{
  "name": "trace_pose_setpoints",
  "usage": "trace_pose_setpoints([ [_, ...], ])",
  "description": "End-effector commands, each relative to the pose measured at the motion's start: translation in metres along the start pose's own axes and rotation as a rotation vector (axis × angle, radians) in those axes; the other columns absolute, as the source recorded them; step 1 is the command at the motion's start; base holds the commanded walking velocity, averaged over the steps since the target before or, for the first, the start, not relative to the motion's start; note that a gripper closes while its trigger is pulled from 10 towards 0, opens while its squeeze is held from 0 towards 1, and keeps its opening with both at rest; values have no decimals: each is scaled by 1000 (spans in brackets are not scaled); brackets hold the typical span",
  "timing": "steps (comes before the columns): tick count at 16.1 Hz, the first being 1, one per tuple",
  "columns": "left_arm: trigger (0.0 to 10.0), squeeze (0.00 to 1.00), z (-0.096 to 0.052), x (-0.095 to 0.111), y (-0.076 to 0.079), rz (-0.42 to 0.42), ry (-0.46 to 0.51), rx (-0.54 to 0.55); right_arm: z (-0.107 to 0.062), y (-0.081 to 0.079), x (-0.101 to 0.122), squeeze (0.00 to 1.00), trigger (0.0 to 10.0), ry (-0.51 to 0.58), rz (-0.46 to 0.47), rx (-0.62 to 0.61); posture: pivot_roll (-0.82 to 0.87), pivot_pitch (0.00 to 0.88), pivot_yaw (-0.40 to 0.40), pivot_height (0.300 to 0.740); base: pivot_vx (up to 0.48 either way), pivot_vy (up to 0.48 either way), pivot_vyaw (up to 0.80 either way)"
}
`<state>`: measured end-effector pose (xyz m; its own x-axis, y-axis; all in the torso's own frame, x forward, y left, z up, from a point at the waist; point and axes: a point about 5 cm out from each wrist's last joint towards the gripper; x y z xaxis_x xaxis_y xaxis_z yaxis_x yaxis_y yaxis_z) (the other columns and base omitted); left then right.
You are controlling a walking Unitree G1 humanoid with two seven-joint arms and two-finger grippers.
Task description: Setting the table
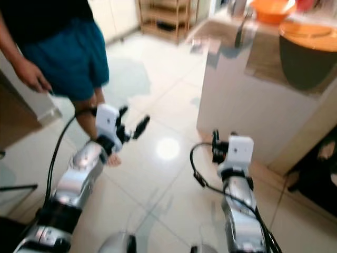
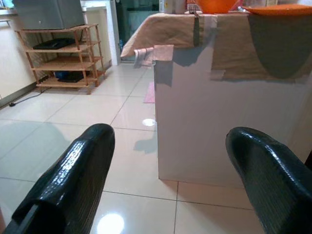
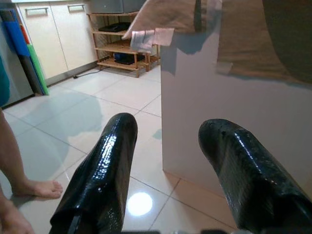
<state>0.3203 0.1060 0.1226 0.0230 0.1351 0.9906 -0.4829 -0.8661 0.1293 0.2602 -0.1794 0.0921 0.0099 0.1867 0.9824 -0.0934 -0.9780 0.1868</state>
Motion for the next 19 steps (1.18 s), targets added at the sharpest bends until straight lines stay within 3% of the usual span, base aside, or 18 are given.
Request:
trace_pose_setpoints([
  [1, 10000, 0, -1, 1, 0, 1, -1, -6, -1, 3, 3, 0, 10000, 16, 2, -15, 22, 0, 51, 740, 0, 0, 0],
  [9, 10000, 0, -1, 1, -1, 11, -9, -15, -3, 2, 2, 0, 10000, 22, -8, -10, 22, 0, 51, 740, 0, 0, 0],
  [11, 10000, 0, -2, -1, 0, 8, -11, -15, -4, 4, 3, 0, 10000, 27, 39, -25, 20, 0, 48, 740, 0, 0, -663],
  [19, 10000, 0, -3, -3, 2, 4, -13, -8, -4, 6, 2, 0, 10000, 26, 41, -14, 21, 0, 40, 740, 0, 0, -693],
])
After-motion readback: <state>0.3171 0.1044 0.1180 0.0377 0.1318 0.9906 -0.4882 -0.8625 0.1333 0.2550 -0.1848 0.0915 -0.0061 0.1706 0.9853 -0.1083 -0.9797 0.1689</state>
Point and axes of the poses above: a point about 5 cm out from each wrist's last joint towards the gripper, its own z axis pointing out of the wrist towards the gripper, its own x axis along the axis of the wrist's last joint, y = z × x, and after that the axes turned 10 degrees about -z, right-handed
